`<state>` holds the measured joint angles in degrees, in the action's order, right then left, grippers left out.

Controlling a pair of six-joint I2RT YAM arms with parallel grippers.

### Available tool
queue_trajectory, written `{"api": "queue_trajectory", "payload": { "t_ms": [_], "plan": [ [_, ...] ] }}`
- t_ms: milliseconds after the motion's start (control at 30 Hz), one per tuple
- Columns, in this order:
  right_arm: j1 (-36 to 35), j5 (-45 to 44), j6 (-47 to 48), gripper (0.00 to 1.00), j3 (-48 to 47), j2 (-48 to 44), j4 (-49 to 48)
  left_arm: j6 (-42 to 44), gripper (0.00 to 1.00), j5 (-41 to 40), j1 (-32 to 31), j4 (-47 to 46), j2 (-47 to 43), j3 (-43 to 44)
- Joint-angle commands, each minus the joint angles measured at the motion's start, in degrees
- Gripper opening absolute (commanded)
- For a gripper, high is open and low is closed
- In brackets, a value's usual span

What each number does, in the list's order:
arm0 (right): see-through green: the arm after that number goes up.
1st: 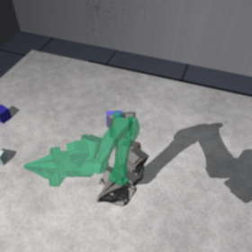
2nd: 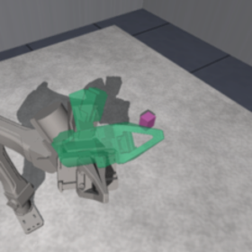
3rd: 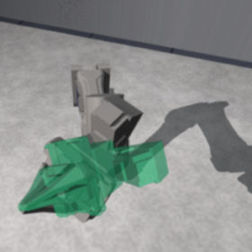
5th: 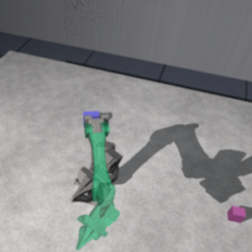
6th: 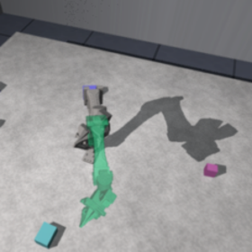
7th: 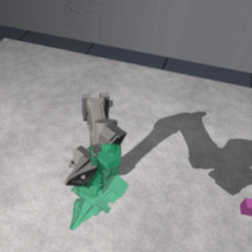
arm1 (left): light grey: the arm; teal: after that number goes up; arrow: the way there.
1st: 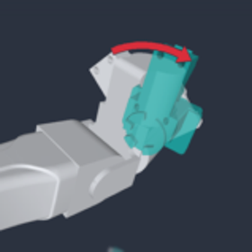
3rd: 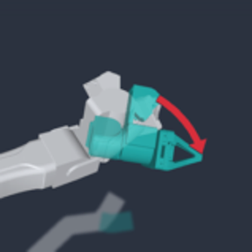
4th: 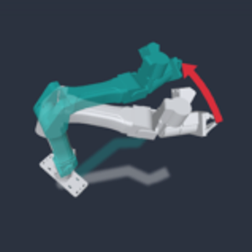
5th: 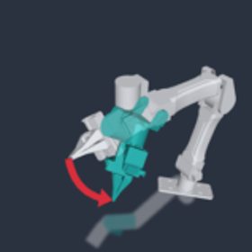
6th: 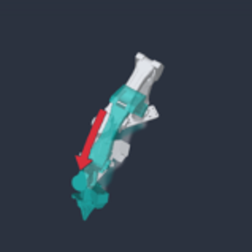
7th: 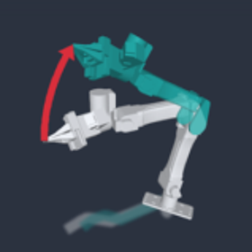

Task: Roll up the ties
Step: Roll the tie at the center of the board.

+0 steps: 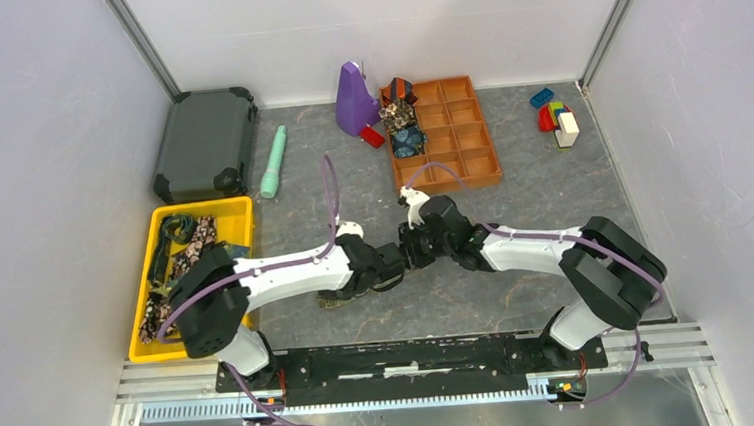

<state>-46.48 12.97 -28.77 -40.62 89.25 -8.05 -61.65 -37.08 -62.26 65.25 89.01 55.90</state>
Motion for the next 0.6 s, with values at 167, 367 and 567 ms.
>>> {"api": "queue_trajectory", "payload": {
  "t_ms": [167,367,567],
  "plan": [
    [4.2,-0.74,1.36,0.25,4.58,-6.74,-0.81,-3.28,0.16,-3.35,-1.04,4.01,8.7,5.81],
    [6.83,-1.6,1.19,0.25,7.58,-9.8,-0.8,-2.36,0.15,-3.03,-1.53,4.01,14.29,8.66],
    [8.06,-1.11,1.35,0.26,8.89,-11.32,-0.65,-0.91,0.15,-1.9,-1.6,3.59,19.94,11.63]
  ]
}}
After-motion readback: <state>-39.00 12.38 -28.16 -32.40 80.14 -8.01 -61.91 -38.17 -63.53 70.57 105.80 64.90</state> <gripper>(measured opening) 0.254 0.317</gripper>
